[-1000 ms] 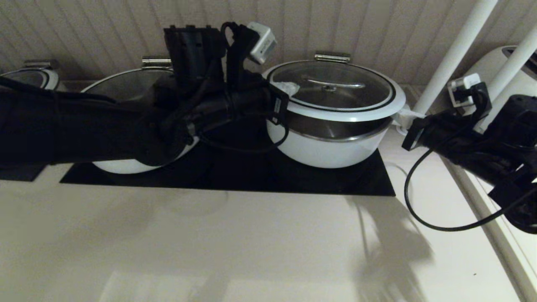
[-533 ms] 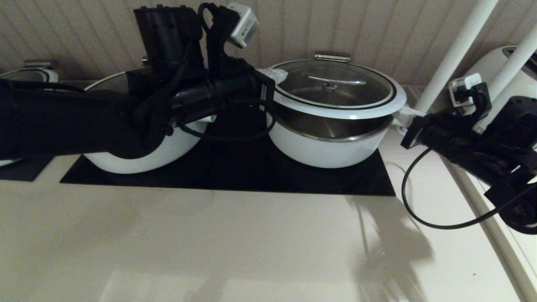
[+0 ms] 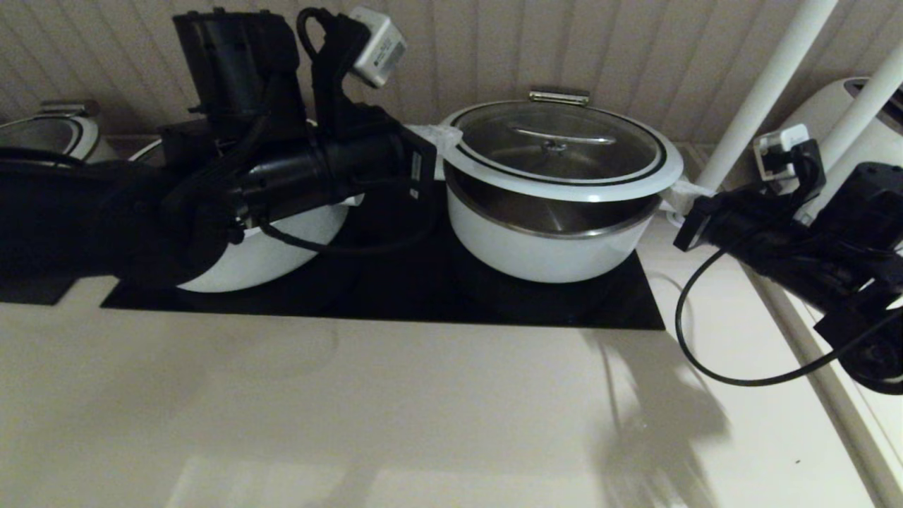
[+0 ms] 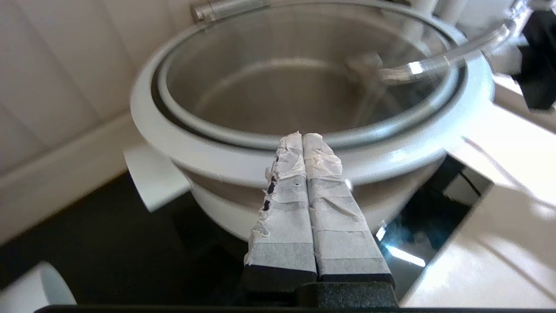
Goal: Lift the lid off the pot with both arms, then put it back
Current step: Open the pot lid completely
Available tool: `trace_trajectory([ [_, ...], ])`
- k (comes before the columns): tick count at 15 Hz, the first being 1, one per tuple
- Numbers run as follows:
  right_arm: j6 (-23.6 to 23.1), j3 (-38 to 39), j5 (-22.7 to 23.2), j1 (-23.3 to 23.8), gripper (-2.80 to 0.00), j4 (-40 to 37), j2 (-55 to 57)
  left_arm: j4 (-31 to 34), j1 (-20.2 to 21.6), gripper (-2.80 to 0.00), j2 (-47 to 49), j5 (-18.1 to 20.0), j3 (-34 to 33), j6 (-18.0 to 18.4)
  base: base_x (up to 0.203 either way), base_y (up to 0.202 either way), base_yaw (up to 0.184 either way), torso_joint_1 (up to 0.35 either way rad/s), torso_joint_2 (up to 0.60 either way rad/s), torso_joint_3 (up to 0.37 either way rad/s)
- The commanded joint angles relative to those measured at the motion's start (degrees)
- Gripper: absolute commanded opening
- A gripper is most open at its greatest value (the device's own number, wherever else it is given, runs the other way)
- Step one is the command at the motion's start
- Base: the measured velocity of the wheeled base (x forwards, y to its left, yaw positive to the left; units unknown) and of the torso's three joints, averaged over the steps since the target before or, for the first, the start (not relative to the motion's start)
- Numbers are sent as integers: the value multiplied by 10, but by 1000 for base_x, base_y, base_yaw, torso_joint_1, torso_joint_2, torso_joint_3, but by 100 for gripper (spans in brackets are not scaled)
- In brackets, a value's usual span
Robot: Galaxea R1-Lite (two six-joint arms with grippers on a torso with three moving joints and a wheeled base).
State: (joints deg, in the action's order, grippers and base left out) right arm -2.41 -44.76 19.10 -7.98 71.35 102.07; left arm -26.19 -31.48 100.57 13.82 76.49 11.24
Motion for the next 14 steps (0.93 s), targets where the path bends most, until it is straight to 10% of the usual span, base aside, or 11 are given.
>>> trace_trajectory([
  [1, 0, -1, 1, 0, -280, 4, 0, -3, 0, -280, -35, 1, -47, 1, 0, 0, 0, 0, 0, 0],
  [7, 0, 1, 1, 0, -280, 4, 0, -10, -16, -280, -91, 5, -208, 16, 0, 0, 0, 0, 0, 0],
  [14, 0, 1, 1, 0, -280, 4, -3, -118, -28, -280, -14, -4, -192, 20, 0, 0, 0, 0, 0, 0],
])
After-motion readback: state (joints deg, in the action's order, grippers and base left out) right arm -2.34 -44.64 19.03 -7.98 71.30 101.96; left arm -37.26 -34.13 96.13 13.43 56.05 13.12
